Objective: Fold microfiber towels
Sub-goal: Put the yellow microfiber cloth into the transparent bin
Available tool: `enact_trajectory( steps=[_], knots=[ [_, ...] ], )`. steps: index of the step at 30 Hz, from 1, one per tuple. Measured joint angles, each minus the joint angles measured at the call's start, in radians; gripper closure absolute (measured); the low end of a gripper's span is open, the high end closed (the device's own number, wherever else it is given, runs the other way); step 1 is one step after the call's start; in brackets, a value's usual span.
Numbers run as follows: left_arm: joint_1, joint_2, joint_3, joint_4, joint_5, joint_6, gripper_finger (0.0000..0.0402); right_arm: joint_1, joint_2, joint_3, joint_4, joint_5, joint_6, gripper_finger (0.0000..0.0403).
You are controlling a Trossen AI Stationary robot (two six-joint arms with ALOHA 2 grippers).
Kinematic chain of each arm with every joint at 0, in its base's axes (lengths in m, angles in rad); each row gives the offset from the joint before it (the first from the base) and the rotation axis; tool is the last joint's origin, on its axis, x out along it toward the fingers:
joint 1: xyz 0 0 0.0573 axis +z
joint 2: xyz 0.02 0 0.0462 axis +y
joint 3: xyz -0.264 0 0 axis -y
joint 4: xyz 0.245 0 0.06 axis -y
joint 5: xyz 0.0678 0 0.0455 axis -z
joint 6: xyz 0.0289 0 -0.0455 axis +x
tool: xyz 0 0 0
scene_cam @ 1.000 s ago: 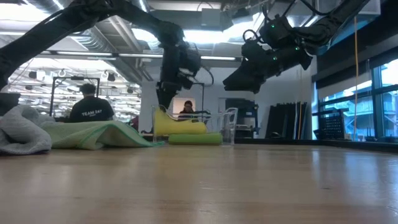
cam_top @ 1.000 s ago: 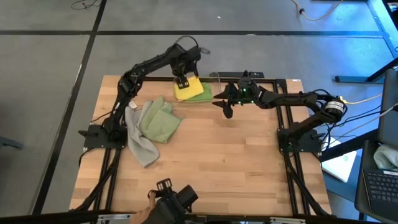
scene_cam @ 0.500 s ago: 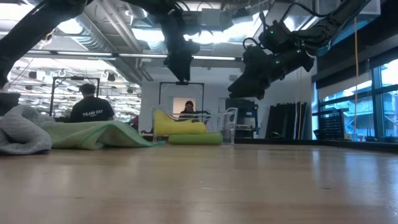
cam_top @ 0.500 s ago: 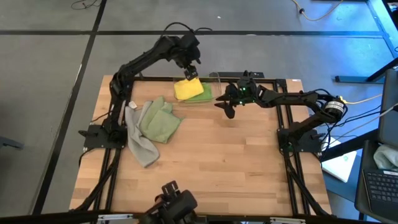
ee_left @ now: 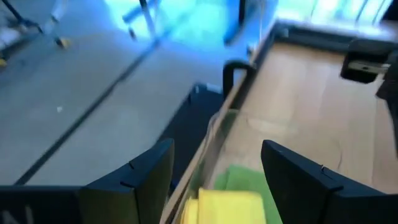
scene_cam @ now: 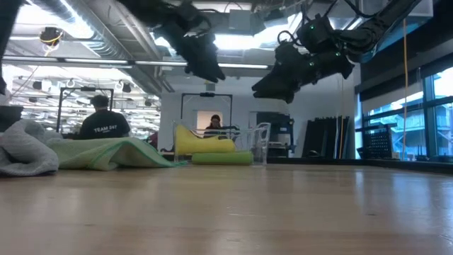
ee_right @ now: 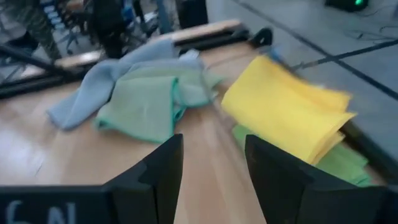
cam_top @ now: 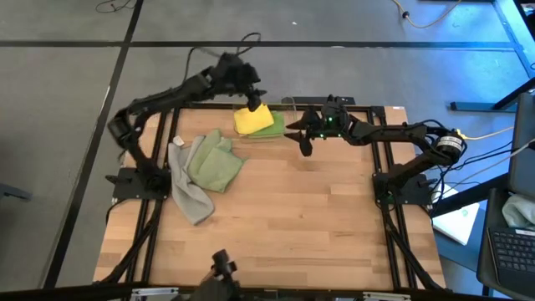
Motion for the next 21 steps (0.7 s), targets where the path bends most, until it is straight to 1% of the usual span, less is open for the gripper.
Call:
enact_trajectory(
  steps=[2,4,5,8,12,14,16,19,21],
  knots=[
    [-0.004,-0.064,-0.127,0.155,0.0,-0.028,0.0167,0.0,0.0,0.032,-0.001,0.041,0.057,0.0226],
    [-0.013,-0.116,-0.233,0.3,0.001,-0.048,0.0167,0.0,0.0,0.075,-0.056,0.09,0.115,0.0226],
    [-0.017,-0.135,-0.277,0.362,0.001,-0.052,0.0167,0.0,0.006,0.107,-0.118,0.091,0.102,0.0226],
    [-0.026,-0.162,-0.382,0.488,-0.023,-0.053,0.0167,0.008,0.042,0.251,-0.369,0.113,-0.016,0.0226],
    [-0.016,-0.164,-0.472,0.621,-0.051,-0.047,0.0167,0.019,0.141,0.501,-0.668,0.228,-0.131,0.0225],
    [-0.004,-0.164,-0.511,0.66,-0.053,-0.047,0.0167,0.017,0.212,0.623,-0.779,0.274,-0.155,0.0225],
    [0.012,-0.164,-0.551,0.688,-0.057,-0.045,0.0167,0.001,0.293,0.733,-0.873,0.255,-0.156,0.0225],
    [0.044,-0.165,-0.595,0.75,-0.033,-0.046,0.0167,-0.027,0.418,0.884,-0.993,0.159,-0.15,0.0225],
    [0.074,-0.172,-0.615,0.782,-0.002,-0.072,0.0167,-0.038,0.496,0.972,-1.059,0.151,-0.21,0.0225]
  ],
)
